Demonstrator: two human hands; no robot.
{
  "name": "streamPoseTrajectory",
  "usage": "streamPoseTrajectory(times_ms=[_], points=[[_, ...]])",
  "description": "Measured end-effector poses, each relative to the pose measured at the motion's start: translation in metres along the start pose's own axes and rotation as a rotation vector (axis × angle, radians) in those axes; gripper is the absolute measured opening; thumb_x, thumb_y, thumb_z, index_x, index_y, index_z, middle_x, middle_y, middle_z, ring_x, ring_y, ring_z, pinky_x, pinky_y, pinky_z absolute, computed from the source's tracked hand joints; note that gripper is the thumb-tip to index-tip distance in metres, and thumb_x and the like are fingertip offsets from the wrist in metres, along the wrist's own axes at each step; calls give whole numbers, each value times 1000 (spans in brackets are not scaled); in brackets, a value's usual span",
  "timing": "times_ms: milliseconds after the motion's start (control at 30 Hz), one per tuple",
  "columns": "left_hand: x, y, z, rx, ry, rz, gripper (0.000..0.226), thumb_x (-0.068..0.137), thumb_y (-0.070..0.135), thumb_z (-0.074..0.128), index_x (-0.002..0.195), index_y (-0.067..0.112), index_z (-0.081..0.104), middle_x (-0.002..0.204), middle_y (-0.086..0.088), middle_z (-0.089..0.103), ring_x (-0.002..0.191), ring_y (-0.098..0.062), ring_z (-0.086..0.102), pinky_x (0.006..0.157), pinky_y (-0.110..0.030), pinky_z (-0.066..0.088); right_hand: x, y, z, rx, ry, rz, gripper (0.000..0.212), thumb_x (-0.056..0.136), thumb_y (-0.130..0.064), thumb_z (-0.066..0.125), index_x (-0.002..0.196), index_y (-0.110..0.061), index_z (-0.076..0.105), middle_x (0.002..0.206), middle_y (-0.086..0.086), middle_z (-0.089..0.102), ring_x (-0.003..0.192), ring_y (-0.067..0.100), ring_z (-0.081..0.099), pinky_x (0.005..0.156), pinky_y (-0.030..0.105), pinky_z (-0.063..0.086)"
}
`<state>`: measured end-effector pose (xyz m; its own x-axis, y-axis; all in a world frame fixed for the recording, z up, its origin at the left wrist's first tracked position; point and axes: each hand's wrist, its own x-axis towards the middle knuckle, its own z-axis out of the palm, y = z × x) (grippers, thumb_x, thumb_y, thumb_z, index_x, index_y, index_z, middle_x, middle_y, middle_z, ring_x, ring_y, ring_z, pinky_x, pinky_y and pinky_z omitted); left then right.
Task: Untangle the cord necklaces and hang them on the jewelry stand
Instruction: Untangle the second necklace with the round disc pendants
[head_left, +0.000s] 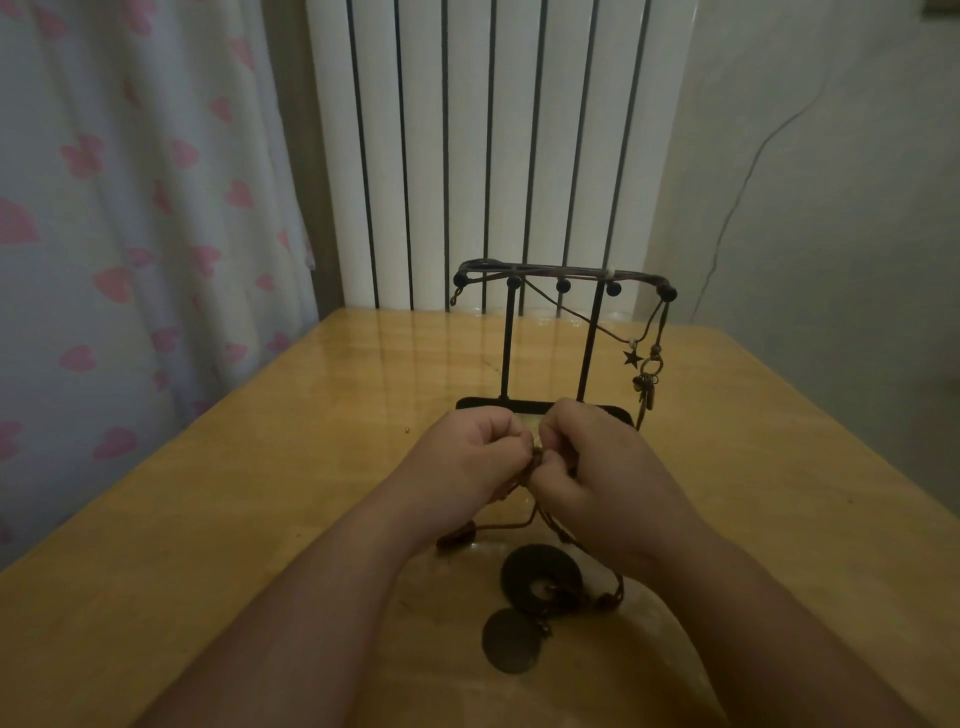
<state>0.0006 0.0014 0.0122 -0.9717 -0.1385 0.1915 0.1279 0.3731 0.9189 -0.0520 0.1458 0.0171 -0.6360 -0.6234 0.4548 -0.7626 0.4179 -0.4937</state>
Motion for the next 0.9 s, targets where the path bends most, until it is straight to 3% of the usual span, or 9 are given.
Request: streamPoseTrajectory(times_ms=[67, 233, 367, 633, 900], points=[[-1, 1, 1, -67, -22, -19, 35, 88, 18, 53, 59, 34, 63, 57, 10, 51, 57, -10, 45, 58, -31, 40, 0, 1, -1, 62, 16, 24, 5, 80, -32, 47, 78, -28, 46, 78, -6, 49, 70, 12, 46, 63, 32, 44], [-2, 5, -1, -177, -21, 0, 24, 84, 23, 55, 65, 30, 67, 64, 3, 56, 61, -12, 49, 58, -28, 42, 1, 3, -3, 114, 55, 31, 7, 78, -36, 46, 80, -29, 48, 77, -7, 50, 67, 9, 44, 59, 26, 41], [-3, 3, -1, -152, 11, 21, 23, 90, 18, 59, 72, 28, 70, 65, 5, 61, 61, -10, 53, 61, -29, 44, 1, 5, -2, 115, 38, 30, 8, 80, -35, 48, 81, -28, 50, 77, -7, 51, 67, 10, 45, 60, 28, 42], [-2, 2, -3, 18, 126, 61, 15, 90, 16, 63, 78, 23, 69, 66, 11, 64, 60, 2, 57, 58, -16, 44, 1, 8, -5, 82, 67, 13, 9, 79, -41, 50, 84, -34, 55, 80, -13, 55, 76, 2, 51, 62, 15, 40], [-2, 4, 0, 113, 201, 77, 15, 85, 16, 64, 73, 25, 66, 67, 7, 62, 64, -6, 57, 61, -25, 48, 4, 2, -8, -81, 12, -1, 3, 84, -42, 52, 83, -41, 50, 81, -19, 52, 78, -1, 51, 67, 15, 45]])
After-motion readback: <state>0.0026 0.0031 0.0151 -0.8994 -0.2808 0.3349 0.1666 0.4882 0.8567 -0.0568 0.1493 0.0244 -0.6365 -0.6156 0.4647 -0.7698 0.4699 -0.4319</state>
